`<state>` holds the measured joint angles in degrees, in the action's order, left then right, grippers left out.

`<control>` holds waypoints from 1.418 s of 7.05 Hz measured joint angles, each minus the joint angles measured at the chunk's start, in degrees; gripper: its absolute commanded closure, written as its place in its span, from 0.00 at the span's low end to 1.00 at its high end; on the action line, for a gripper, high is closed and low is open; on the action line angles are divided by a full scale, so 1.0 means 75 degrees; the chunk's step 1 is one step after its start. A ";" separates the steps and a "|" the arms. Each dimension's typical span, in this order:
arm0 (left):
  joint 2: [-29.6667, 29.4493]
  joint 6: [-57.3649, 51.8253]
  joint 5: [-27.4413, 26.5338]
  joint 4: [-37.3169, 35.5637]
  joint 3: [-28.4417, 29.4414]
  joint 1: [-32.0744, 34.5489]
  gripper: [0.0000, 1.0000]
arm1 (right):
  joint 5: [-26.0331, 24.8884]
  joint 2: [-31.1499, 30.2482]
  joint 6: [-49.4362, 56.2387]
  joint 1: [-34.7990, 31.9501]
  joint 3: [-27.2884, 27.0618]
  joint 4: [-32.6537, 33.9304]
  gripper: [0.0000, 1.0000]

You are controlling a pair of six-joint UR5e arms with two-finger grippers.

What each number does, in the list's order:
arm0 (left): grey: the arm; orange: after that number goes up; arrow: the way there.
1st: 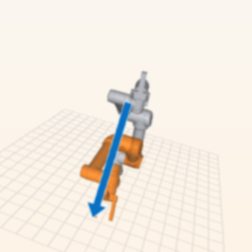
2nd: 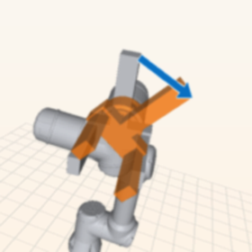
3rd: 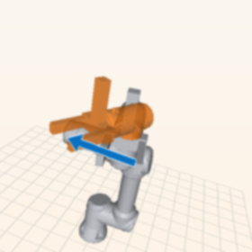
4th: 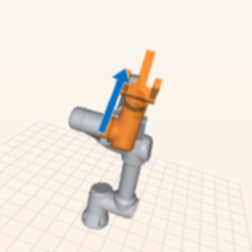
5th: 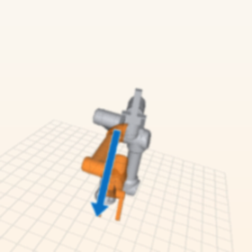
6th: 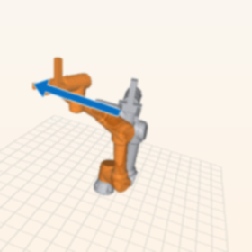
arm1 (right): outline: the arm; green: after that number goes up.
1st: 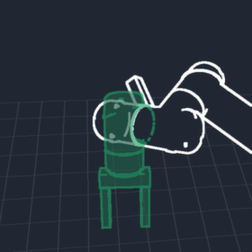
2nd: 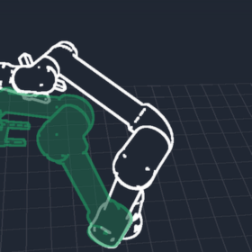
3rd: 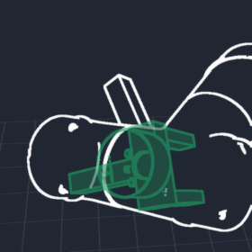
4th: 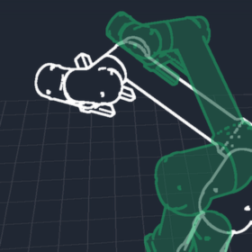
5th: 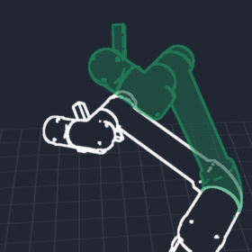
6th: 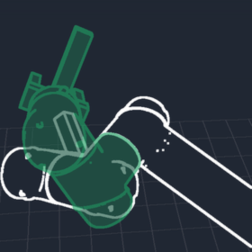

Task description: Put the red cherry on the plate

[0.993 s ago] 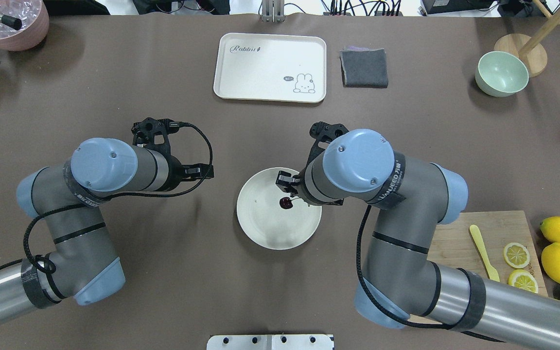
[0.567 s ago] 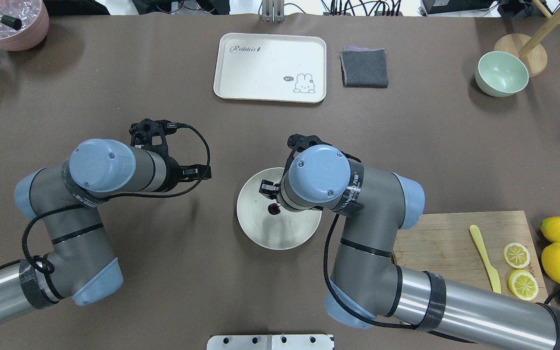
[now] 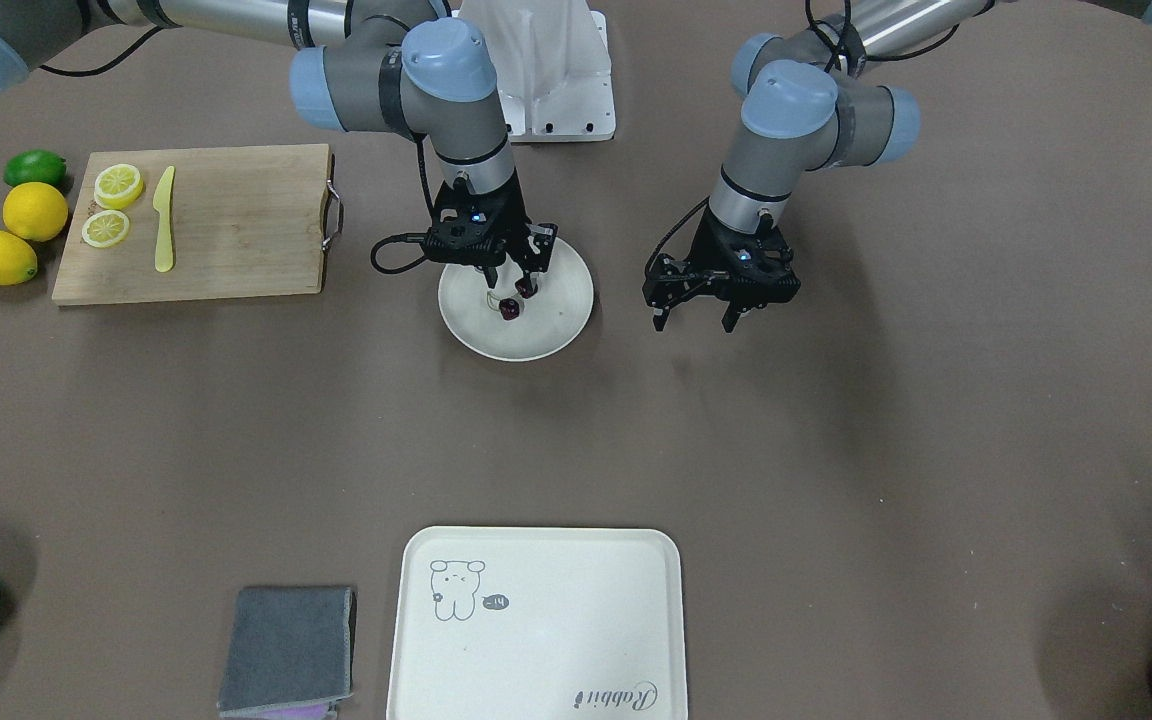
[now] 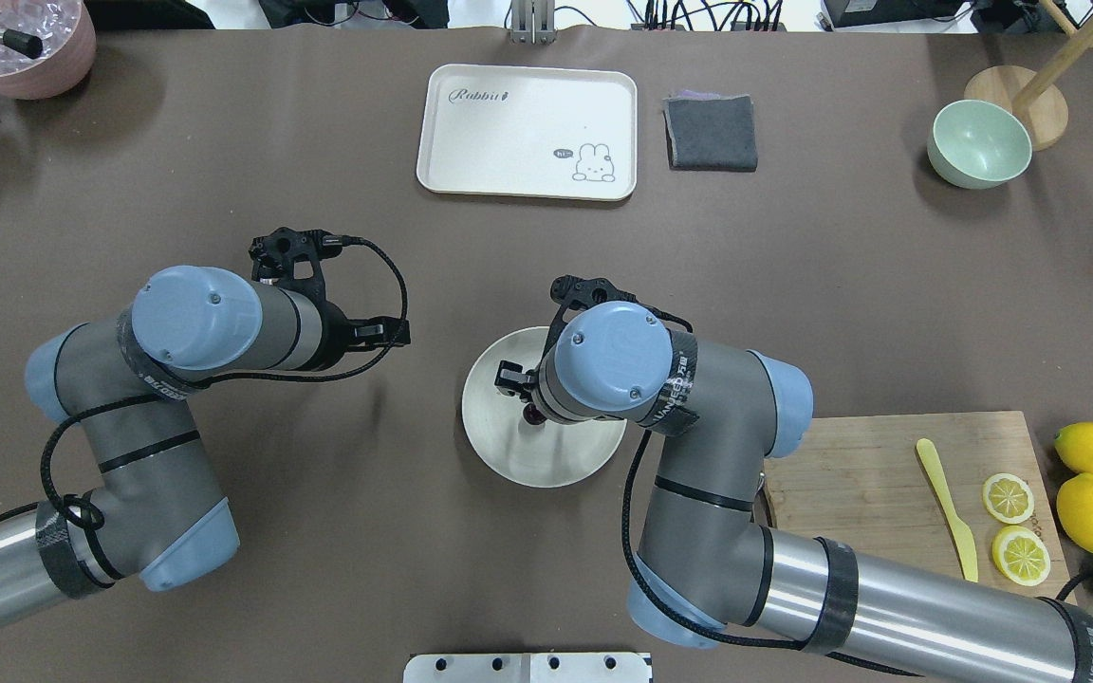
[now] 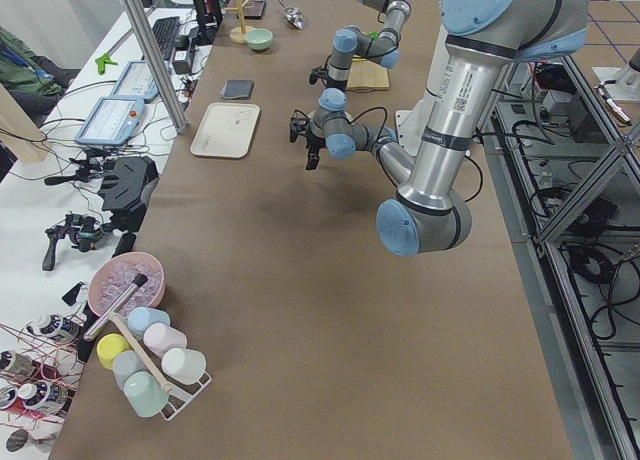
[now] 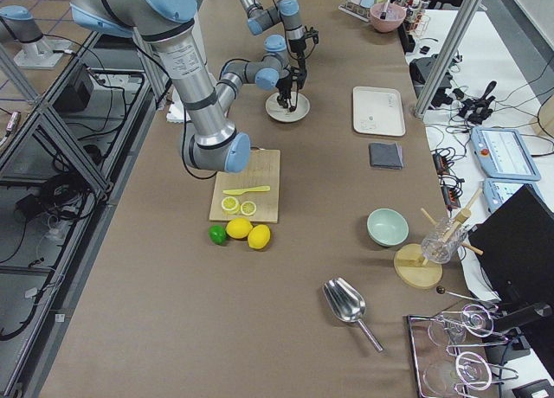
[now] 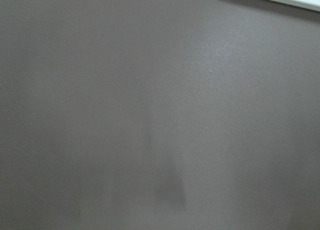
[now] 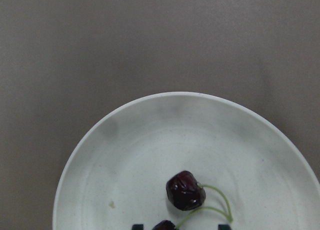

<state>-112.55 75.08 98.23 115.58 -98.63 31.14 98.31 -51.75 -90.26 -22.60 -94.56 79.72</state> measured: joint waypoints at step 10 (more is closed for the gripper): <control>0.0610 -0.7098 0.3319 -0.2483 -0.0012 0.4953 0.02 | 0.3744 -0.3527 0.8104 -0.5334 -0.1918 0.2415 0.00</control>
<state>-107.98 21.85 123.12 96.96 -98.71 68.29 126.39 -78.20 -29.48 -62.61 -108.95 97.83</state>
